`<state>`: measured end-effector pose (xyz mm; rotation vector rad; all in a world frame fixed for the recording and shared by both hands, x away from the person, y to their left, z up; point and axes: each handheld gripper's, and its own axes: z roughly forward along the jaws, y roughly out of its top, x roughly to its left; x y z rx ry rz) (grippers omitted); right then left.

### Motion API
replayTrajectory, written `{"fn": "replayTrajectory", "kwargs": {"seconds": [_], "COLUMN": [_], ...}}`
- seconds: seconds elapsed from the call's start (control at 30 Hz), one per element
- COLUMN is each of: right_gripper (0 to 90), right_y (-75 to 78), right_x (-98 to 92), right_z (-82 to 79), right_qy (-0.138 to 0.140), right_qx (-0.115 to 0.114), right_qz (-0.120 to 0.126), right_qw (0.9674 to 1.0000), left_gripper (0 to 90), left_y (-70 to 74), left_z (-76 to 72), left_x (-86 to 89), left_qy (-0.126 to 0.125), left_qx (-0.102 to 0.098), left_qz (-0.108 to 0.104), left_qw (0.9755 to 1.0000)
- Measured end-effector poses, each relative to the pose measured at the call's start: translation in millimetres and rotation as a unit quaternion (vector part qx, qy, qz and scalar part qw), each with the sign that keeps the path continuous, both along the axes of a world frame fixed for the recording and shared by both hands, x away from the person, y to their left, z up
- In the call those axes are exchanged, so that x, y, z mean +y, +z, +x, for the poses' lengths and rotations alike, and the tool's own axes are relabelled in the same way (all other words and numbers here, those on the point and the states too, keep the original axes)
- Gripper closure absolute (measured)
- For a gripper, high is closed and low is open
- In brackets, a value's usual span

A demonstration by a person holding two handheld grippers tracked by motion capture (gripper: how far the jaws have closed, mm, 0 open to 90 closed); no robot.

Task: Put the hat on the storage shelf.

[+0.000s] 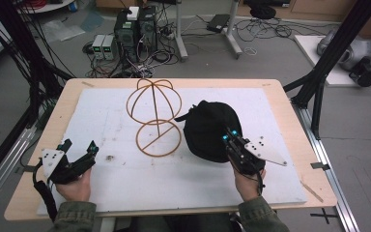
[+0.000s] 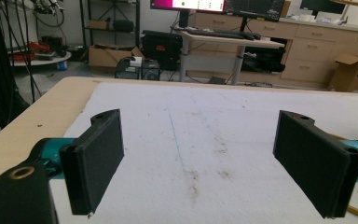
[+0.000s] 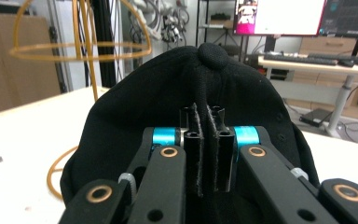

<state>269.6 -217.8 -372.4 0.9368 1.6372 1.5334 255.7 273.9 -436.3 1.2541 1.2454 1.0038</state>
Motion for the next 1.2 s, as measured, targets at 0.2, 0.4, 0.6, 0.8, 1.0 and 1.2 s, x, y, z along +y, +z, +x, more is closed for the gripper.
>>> {"fn": "replayTrajectory", "kwargs": {"seconds": [0.2, 0.4, 0.6, 0.8, 1.0, 1.2], "right_gripper": [86.8, 86.9, 86.8, 86.9, 86.8, 86.8], "right_y": [7.3, 17.6, 28.0, 42.5, 52.8, 61.6], "right_x": [-4.4, -12.9, -15.0, -14.2, -13.8, -11.6], "right_z": [-0.1, -0.4, 5.9, 12.0, 14.6, 18.6], "right_qy": [0.0, 0.013, 0.027, 0.035, 0.037, 0.046], "right_qx": [-0.014, -0.04, -0.06, -0.081, -0.093, -0.105], "right_qz": [0.01, 0.032, 0.06, 0.075, 0.085, 0.097], "right_qw": [0.9999, 0.9986, 0.996, 0.9933, 0.9913, 0.9888], "left_gripper": [16.4, 16.4, 16.4, 16.4, 16.4, 16.4], "left_y": [-0.1, -0.1, -0.2, -0.2, -0.2, 0.0], "left_z": [-0.1, 0.3, 0.8, 1.0, 1.0, 0.9], "left_x": [0.1, -0.8, -1.6, -1.6, -1.6, -2.0], "left_qy": [0.0, 0.0, -0.002, -0.002, -0.002, -0.004], "left_qx": [0.0, -0.001, 0.0, -0.001, -0.002, -0.001], "left_qz": [0.0, 0.001, 0.004, 0.004, 0.004, 0.005], "left_qw": [1.0, 1.0, 1.0, 1.0, 1.0, 1.0]}}
